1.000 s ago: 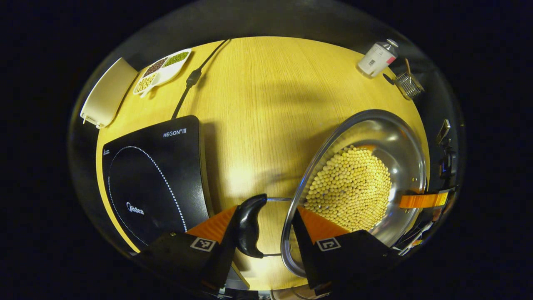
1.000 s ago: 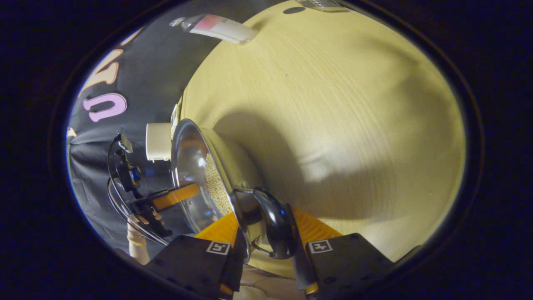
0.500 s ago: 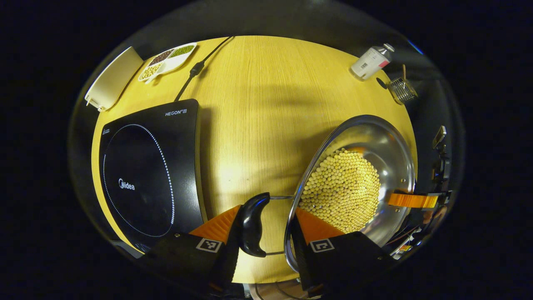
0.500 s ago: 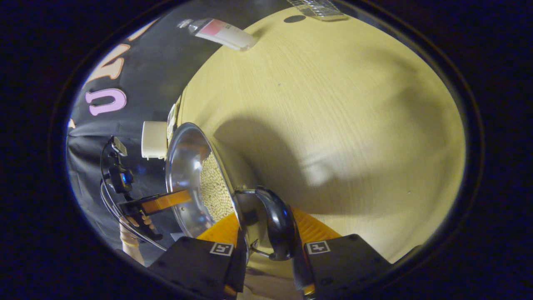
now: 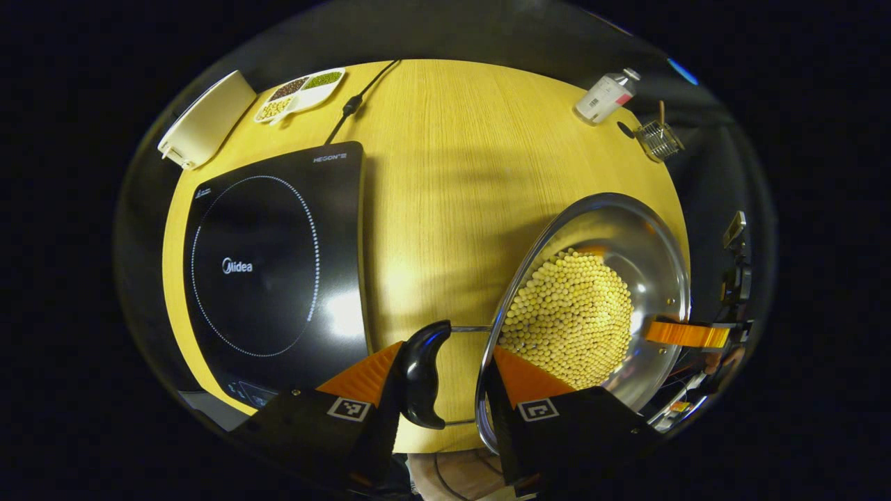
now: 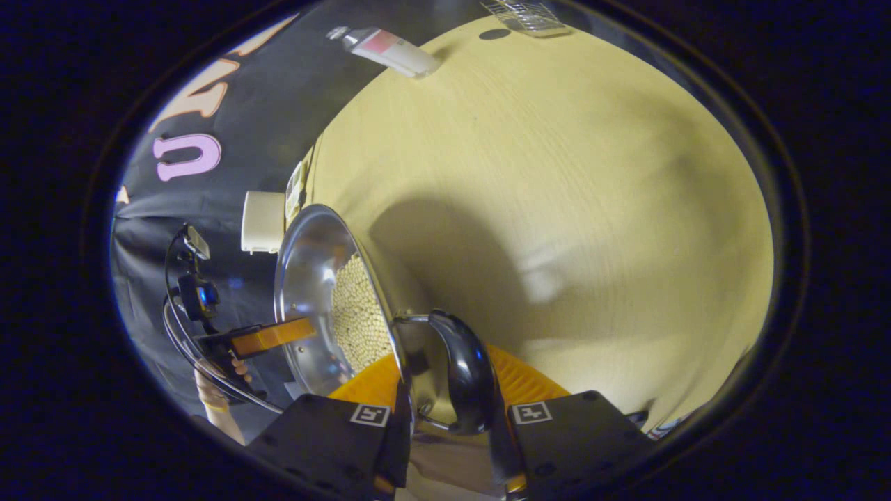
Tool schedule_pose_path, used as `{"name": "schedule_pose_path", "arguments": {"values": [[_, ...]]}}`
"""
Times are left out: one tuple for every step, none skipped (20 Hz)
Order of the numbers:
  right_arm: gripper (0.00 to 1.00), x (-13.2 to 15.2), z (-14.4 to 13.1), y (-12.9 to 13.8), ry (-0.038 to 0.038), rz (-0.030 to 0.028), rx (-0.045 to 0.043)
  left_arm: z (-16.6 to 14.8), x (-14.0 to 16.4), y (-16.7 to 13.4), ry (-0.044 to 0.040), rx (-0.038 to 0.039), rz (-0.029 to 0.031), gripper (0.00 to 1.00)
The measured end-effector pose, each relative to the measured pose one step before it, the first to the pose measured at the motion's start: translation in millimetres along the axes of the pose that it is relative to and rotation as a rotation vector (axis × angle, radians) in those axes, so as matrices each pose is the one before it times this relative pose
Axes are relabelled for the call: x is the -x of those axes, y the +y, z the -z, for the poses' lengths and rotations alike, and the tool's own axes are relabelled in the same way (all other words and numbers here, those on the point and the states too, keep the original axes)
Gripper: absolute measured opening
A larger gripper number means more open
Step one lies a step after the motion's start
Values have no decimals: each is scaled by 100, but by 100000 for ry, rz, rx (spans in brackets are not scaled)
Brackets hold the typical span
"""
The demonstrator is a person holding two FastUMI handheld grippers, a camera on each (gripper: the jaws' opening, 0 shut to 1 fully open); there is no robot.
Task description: First push the handle of the pot to place it horizontally, then grasp the pot with both hands and set it on the induction cooktop.
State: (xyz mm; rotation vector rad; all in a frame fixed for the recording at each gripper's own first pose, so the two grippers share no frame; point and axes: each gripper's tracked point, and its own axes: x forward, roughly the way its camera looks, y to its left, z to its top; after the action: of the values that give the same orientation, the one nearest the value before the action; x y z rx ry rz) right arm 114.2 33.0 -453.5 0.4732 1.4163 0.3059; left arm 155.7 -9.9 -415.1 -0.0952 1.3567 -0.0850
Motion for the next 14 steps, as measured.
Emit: {"name": "schedule_pose_path", "arguments": {"values": [[49, 70, 506, 490, -427, 15, -170, -186, 166, 164, -1152, -892, 124, 64], [49, 122, 650, 536, -373, 43, 25, -90, 158, 43, -1291, -743, 100, 62], [49, 159, 713, 749, -516, 29, 60, -182, -52, -30, -1766, -613, 291, 62], [49, 11, 582, 851, -628, 10, 187, -59, -12, 82, -1416, -126, 468, 62], [49, -46, 543, 965, -793, 109, 155, 125, -136, -33, -1211, 228, 753, 62], [49, -132, 718, 974, -701, 379, 367, 107, -179, 0, -769, 454, 713, 62], [49, -221, 764, 1081, -809, 521, 782, 58, -221, -137, -856, 358, 765, 62], [49, -282, 778, 1149, -701, 655, 255, 150, -68, 69, -524, 81, 637, 64], [49, -265, 875, 1187, -651, 698, 415, -103, -118, 36, -560, 405, 366, 62], [49, -407, 883, 1223, -753, 556, 710, 0, -147, 87, -591, 311, 228, 62], [49, -478, 663, 1195, -600, 287, 520, 26, -86, -37, -856, 198, 189, 62], [49, -481, 621, 1271, -468, 188, 28, -62, 74, 98, -947, 175, 133, 64], [49, -526, 519, 1439, -702, 83, 472, 323, -10, -38, -659, 135, 70, 62], [49, -588, 408, 1376, -761, 36, 775, 19, -29, 11, -973, -4, -70, 62]]}}
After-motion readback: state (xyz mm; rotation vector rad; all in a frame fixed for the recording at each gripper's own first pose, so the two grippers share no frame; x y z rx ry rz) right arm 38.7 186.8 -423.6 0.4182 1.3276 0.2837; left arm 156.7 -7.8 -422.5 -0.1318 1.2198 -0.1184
